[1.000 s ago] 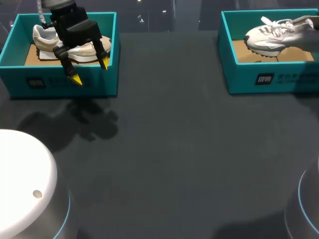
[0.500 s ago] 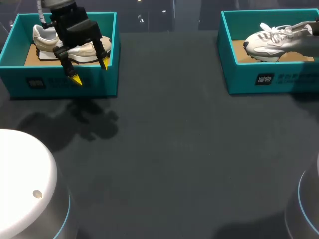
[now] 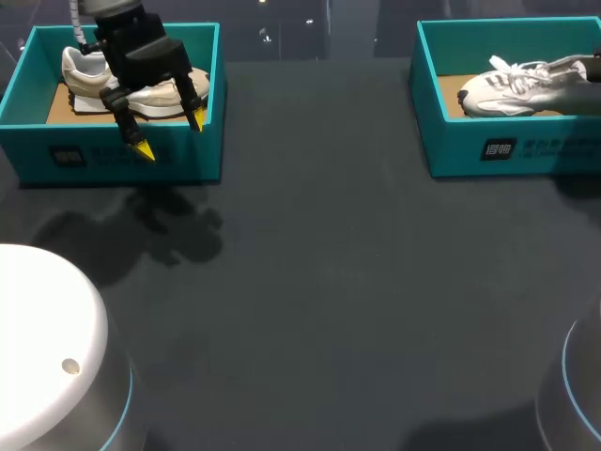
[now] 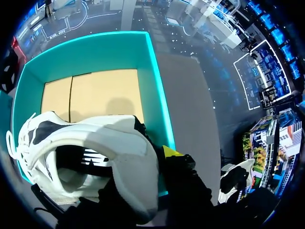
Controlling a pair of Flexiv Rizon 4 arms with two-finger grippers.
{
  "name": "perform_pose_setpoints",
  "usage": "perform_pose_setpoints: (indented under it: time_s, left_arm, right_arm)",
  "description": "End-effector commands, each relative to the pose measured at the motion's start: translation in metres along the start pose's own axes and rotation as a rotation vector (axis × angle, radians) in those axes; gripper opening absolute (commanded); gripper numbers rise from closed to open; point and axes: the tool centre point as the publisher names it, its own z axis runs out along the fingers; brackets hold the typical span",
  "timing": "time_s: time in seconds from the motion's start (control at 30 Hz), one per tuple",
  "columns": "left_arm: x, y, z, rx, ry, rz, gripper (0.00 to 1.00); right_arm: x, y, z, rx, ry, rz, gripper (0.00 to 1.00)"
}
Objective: Take the shoe out of the shoebox, open the shoe tongue, remove and reinsert the insole, then place the shoe into the shoebox
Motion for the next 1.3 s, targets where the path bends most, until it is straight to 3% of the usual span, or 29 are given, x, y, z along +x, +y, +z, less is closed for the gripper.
perform_pose_setpoints:
  time_s: [0.03,0.73,1.3]
  left_arm:
    - [0.001,0.0,0.0,-0.002,-0.002,0.001,1.0]
    - [0.001,0.0,0.0,-0.002,-0.002,0.001,1.0]
    - [0.001,0.0,0.0,-0.002,-0.002,0.001,1.0]
  right_arm:
    - [0.0,-0.01,0.001,-0.011,-0.002,0.004,0.0]
    - [0.031,-0.014,0.019,0.019,-0.023,-0.06,0.0]
    - [0.038,-0.02,0.047,0.027,-0.025,-0.074,0.0]
